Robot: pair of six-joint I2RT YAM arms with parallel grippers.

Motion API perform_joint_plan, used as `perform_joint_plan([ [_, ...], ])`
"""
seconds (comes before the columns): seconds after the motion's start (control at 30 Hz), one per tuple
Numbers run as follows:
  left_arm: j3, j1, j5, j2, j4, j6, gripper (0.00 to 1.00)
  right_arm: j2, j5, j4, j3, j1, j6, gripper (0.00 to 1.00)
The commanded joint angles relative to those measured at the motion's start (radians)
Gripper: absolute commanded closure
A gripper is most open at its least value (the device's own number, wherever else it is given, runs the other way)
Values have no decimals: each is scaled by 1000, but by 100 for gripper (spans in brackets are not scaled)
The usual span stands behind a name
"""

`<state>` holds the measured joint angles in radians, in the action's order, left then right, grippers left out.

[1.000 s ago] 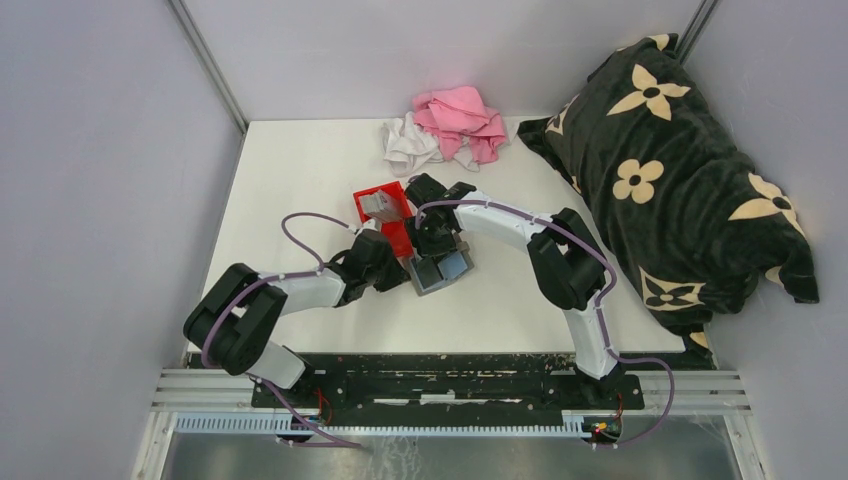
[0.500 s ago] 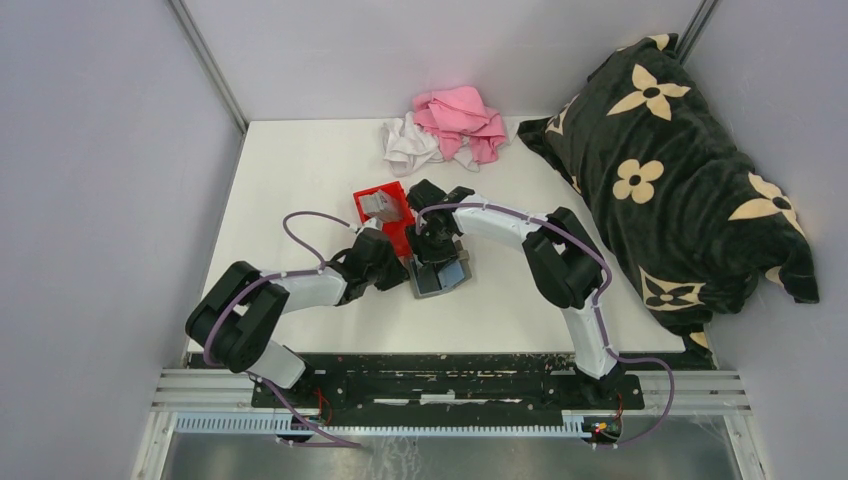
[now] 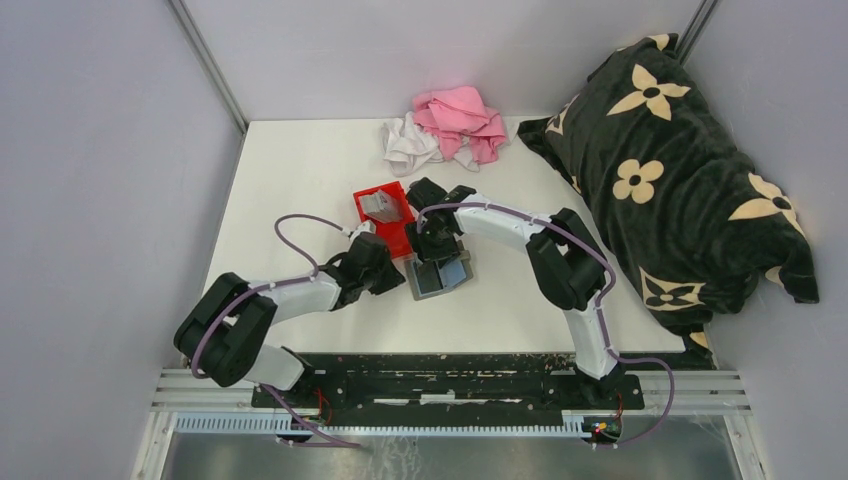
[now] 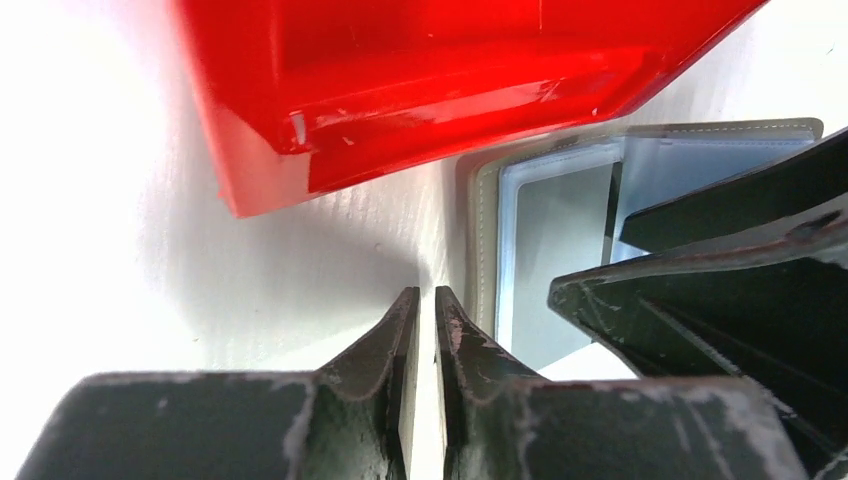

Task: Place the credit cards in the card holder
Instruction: Insert the credit card into the card holder, then pick up the credit card from the storage box.

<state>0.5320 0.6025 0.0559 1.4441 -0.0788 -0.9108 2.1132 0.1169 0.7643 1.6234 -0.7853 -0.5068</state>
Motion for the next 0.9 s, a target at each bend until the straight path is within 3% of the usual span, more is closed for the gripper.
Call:
perform_joint_plan([
  [0.0,-41,3,78,-22,151,44,79,-72,-27,-17,24,-5,14,37],
  [0.27,-26,4,147,-121,247,51,68,-119,-65,-20,66,-9,79,32],
  [0.4,24,3,221,-238,321,86,64,-179,-173,-45,107,-34,185,32],
  [0.5,65,3,299,-347,369,120,54,-212,-280,-71,145,-49,260,34],
  [0.57,84,1,343,-414,380,137,48,-233,-328,-134,146,-48,289,44],
  [0.63,85,2,381,-476,370,138,39,-260,-375,-276,97,-48,292,71],
  [0.67,89,1,389,-496,369,134,38,-267,-388,-329,79,-47,283,77],
  [0.7,101,-1,396,-508,379,124,36,-267,-368,-356,81,-42,280,78],
  [0.73,113,-3,407,-514,392,111,31,-256,-326,-361,106,-35,278,69],
  [0.77,122,-4,424,-514,402,98,26,-239,-285,-354,143,-27,269,54],
  [0.83,138,-18,448,-510,407,86,12,-193,-156,-348,218,-4,275,7],
  [0.87,140,-30,453,-510,405,83,4,-164,-73,-361,242,8,290,0],
])
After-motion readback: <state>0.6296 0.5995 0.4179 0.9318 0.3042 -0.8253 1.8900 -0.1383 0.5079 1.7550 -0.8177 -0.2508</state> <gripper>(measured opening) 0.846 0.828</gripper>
